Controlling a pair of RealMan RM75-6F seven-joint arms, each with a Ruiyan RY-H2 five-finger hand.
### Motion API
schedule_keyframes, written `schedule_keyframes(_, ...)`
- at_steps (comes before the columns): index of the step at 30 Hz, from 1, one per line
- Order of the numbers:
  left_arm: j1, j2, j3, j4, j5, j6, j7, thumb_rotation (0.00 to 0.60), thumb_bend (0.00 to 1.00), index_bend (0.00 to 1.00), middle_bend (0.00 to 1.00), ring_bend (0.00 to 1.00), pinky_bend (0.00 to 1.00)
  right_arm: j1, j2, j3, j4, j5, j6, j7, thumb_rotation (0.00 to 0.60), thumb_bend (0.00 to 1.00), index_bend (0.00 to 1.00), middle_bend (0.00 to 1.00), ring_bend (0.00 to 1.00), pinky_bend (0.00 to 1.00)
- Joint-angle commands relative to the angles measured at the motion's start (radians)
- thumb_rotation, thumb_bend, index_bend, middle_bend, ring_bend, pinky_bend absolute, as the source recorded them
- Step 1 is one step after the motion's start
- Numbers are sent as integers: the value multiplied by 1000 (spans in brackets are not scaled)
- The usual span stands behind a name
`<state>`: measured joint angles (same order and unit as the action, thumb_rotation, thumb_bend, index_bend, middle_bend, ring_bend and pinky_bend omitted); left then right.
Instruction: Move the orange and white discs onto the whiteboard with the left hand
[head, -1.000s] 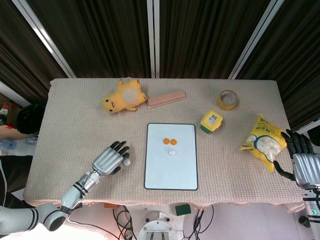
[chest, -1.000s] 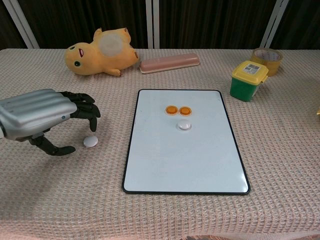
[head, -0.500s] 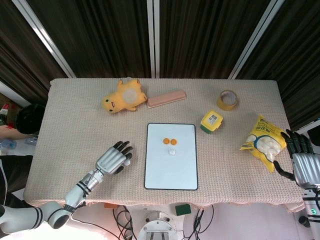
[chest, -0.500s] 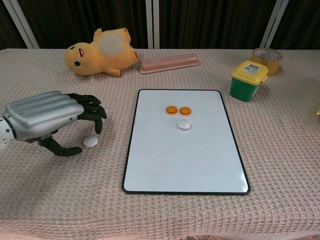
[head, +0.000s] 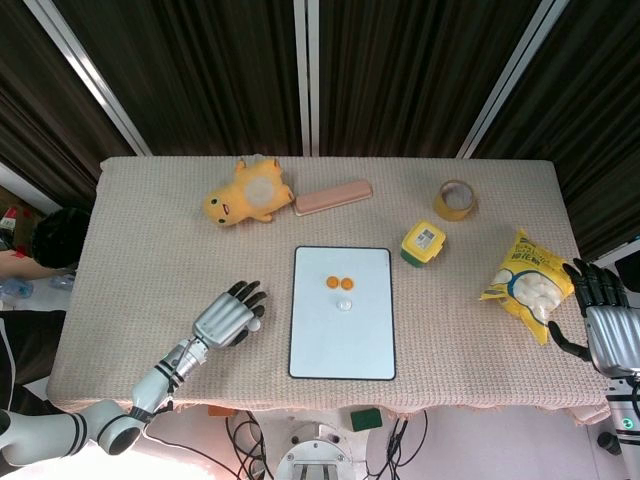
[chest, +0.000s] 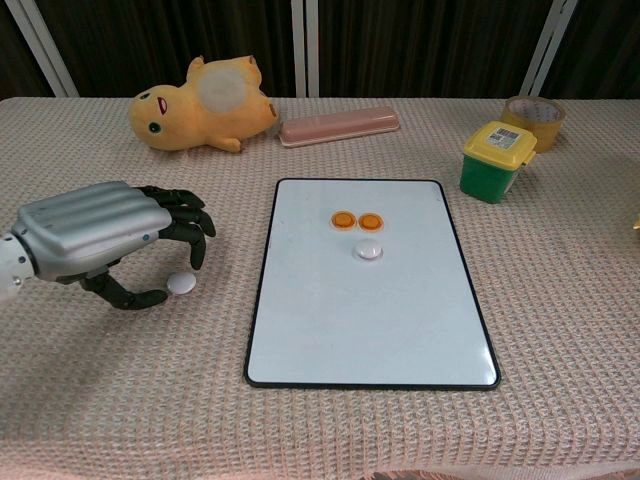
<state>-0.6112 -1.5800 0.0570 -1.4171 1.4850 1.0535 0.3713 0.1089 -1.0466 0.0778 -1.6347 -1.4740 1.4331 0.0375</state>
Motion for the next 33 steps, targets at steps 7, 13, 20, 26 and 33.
schedule_keyframes(7, 3, -2, -7, 1, 0, -10, 6, 599, 284, 422, 199, 88, 169, 1, -1, 0, 0, 1, -3, 0, 600, 315, 0, 0, 0, 0)
schedule_keyframes(13, 5, -4, -9, 5, 6, -13, 1, 600, 284, 431, 201, 88, 170, 1, -2, -1, 1, 2, -4, -1, 600, 315, 0, 0, 0, 0)
schedule_keyframes(20, 6, -5, -13, 9, 10, -18, -6, 600, 284, 435, 203, 89, 170, 1, -4, -1, 8, 10, -10, -1, 600, 315, 0, 0, 0, 0)
schedule_keyframes(26, 6, -9, -16, 12, 14, -22, -11, 600, 285, 444, 204, 89, 169, 2, -7, -3, 10, 8, -13, -2, 600, 315, 0, 0, 0, 0)
schedule_keyframes(33, 7, -14, -17, 20, 17, -24, -17, 600, 298, 460, 213, 89, 170, 3, -9, -4, 14, 11, -18, -2, 600, 315, 0, 0, 0, 0)
